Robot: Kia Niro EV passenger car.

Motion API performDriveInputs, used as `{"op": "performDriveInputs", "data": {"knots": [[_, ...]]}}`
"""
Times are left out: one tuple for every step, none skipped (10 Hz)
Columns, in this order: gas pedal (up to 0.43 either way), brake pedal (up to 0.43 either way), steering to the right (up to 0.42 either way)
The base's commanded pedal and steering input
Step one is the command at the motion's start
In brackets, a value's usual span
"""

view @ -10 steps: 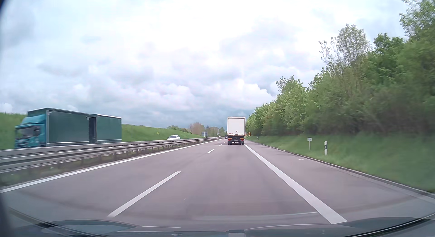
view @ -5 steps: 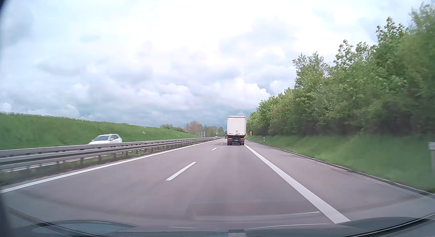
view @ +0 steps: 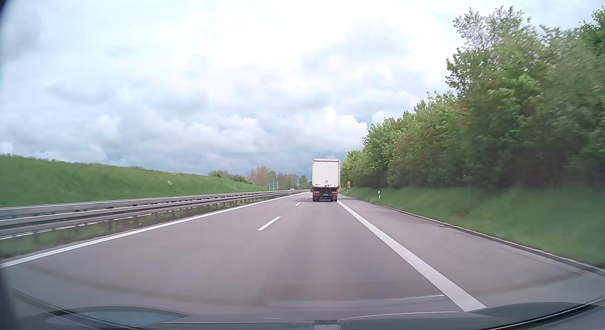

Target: Follow the waypoints while adhering to traffic rules and regulations

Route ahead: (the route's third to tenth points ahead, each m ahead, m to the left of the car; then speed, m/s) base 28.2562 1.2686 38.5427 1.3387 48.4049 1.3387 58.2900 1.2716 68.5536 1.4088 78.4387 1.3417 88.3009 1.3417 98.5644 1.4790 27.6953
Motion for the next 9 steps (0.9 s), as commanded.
{"op": "performDriveInputs", "data": {"knots": [[0.020,0.012,0.003],[0.020,0.012,0.003],[0.020,0.012,0.003],[0.020,0.012,0.001],[0.020,0.012,0.001],[0.020,0.012,0.000],[0.020,0.012,0.000],[0.000,0.012,0.000],[0.000,0.012,0.000]]}}
